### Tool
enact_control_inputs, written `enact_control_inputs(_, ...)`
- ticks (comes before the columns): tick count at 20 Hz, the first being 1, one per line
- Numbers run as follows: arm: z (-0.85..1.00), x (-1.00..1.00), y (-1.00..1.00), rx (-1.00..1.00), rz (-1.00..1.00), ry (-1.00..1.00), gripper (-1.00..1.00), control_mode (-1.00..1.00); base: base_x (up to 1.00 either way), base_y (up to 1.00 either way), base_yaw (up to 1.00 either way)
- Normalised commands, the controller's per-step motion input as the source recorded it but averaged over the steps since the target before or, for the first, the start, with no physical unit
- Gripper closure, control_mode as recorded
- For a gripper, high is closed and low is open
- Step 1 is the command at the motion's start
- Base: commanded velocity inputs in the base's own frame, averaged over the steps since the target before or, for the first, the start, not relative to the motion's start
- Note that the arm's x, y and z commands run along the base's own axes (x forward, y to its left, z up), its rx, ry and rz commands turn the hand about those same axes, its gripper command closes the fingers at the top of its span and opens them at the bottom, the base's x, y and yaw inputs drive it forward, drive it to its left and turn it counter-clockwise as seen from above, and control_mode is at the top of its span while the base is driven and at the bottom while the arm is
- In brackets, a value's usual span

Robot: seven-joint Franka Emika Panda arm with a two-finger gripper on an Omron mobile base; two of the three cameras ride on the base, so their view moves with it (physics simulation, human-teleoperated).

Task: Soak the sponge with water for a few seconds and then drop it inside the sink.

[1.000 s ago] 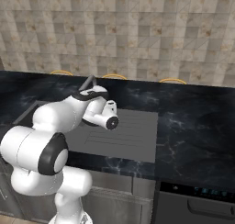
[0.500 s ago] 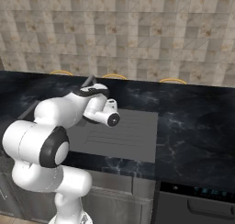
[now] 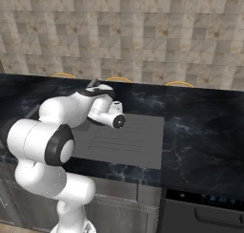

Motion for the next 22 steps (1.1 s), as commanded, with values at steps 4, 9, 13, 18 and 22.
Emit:
enact_control_inputs(4, 0.00, 0.19, 0.00, 0.00, 0.00, 0.00, -1.00, -1.00, 0.00, 0.00, 0.00)
enact_control_inputs(9, 0.00, 0.18, 0.00, 0.00, 0.00, 0.00, -1.00, -1.00, 0.00, 0.00, 0.00)
enact_control_inputs(13, 0.00, 0.13, 0.00, 0.00, 0.00, 0.00, -1.00, -1.00, 0.00, 0.00, 0.00)
enact_control_inputs(18, -0.05, 0.06, 0.00, 0.00, 0.00, 0.00, -1.00, -1.00, 0.00, 0.00, 0.00)
enact_control_inputs(22, -0.12, 0.07, 0.00, 0.00, 0.00, 0.00, -1.00, -1.00, 0.00, 0.00, 0.00)
